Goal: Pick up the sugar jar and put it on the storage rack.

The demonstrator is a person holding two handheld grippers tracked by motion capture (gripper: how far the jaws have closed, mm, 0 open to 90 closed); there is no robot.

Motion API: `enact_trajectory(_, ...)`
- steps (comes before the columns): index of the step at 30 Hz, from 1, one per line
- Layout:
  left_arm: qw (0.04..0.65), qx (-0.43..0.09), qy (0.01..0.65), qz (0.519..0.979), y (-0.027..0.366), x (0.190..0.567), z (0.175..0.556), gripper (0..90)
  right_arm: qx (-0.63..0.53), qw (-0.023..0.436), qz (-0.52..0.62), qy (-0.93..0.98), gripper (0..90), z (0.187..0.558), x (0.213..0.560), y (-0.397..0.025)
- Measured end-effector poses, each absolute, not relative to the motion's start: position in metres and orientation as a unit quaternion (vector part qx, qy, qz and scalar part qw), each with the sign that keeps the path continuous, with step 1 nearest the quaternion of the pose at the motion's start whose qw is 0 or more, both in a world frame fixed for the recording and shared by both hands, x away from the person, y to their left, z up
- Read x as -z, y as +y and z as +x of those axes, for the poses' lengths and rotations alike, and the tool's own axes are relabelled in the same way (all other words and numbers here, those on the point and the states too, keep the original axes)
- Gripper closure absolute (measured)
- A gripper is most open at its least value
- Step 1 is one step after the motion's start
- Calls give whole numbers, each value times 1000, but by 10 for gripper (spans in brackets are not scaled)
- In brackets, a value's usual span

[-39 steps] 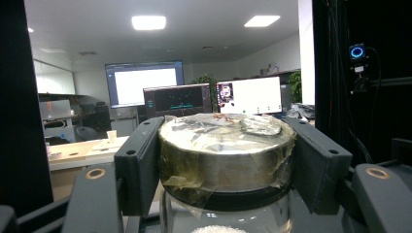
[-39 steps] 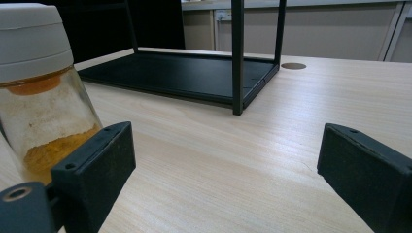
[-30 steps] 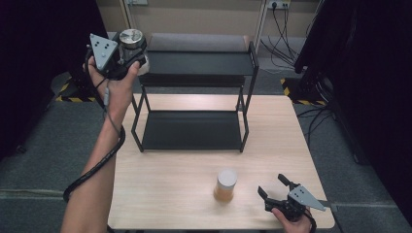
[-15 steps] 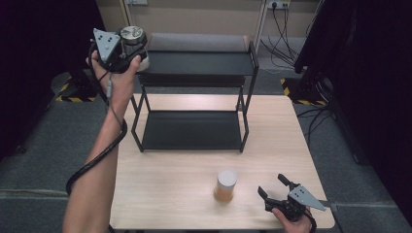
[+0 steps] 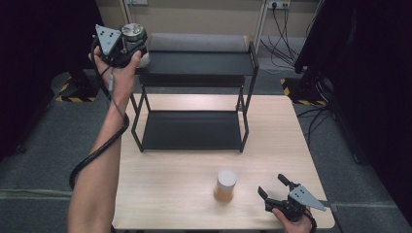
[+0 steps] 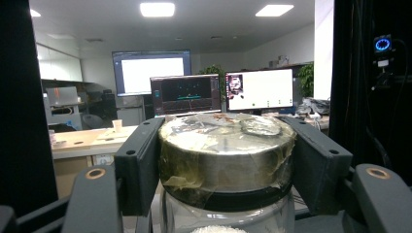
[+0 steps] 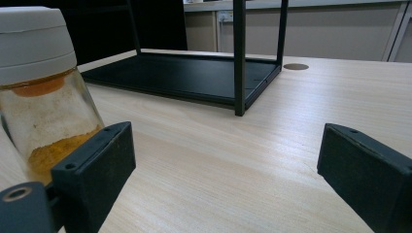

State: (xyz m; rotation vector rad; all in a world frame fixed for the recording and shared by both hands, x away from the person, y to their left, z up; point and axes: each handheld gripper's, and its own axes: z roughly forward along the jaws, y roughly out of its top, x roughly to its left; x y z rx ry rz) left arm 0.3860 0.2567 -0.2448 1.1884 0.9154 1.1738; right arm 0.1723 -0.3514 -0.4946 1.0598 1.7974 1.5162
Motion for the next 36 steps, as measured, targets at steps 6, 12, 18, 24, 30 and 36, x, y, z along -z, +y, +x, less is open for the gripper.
enact_trajectory(6,577,-496,398,512,257,248,392,346,-566,278,392,670,70,172,495,-352)
enact_trajectory(12,578,-493,402,512,258,251,397,346,-566,278,392,670,70,172,495,-352)
enact_trajectory(18,579,-490,410,507,262,255,399,345,-566,278,390,671,70,172,495,-352)
enact_trajectory(24,579,-492,405,509,263,256,400,343,-565,279,390,671,70,172,495,-351)
enact_trajectory(30,583,-494,403,504,262,258,402,242,-566,279,389,671,70,172,495,-352)
enact_trajectory(36,580,-506,401,497,258,252,393,126,-566,279,388,672,69,172,495,-352)
